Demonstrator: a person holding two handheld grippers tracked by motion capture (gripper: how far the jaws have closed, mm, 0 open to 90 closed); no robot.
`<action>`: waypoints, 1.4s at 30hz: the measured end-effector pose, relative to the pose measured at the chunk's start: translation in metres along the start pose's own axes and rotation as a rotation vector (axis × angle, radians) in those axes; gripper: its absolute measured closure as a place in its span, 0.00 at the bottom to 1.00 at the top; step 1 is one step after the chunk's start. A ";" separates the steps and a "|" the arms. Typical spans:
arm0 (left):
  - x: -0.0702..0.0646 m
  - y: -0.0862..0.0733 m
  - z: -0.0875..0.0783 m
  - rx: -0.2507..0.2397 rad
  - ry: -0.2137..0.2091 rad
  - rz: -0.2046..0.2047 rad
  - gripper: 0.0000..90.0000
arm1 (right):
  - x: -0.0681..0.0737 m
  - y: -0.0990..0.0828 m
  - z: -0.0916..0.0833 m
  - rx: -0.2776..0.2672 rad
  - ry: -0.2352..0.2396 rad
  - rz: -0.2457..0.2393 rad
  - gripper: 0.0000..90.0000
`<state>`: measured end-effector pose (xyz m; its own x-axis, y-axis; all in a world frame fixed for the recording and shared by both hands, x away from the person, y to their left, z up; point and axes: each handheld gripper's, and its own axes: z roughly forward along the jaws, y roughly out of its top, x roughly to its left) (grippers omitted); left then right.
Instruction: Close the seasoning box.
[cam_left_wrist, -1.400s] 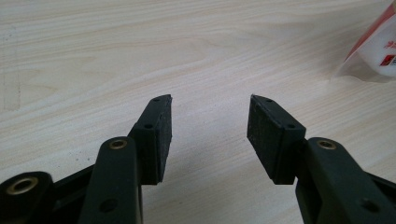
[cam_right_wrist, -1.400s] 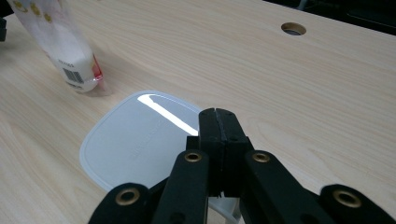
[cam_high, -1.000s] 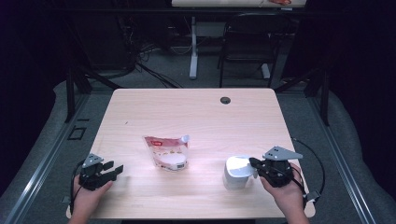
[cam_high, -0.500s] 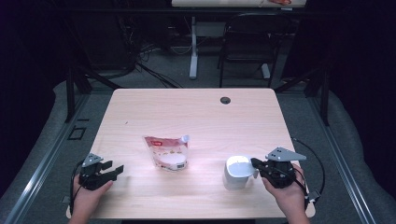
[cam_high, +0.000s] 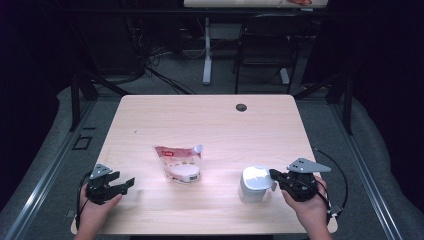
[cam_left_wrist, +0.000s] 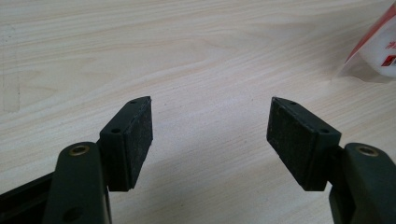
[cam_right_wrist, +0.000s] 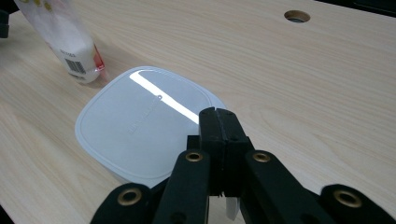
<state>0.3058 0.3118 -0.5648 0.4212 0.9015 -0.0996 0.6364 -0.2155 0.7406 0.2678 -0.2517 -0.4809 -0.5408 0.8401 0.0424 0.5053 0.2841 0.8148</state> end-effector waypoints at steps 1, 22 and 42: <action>0.000 0.000 0.000 -0.002 -0.002 -0.001 0.35 | -0.001 0.000 0.000 -0.002 0.003 0.002 1.00; 0.002 -0.001 0.000 0.003 0.015 -0.007 0.36 | -0.006 -0.004 0.000 -0.010 0.016 0.046 1.00; 0.002 -0.001 0.001 0.003 0.014 -0.011 0.36 | -0.009 -0.007 0.000 0.001 0.004 0.050 1.00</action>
<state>0.3062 0.3133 -0.5661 0.4049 0.9091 -0.0979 0.6426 -0.2067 0.7378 0.2694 -0.2611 -0.4866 -0.5174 0.8514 0.0858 0.5328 0.2420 0.8109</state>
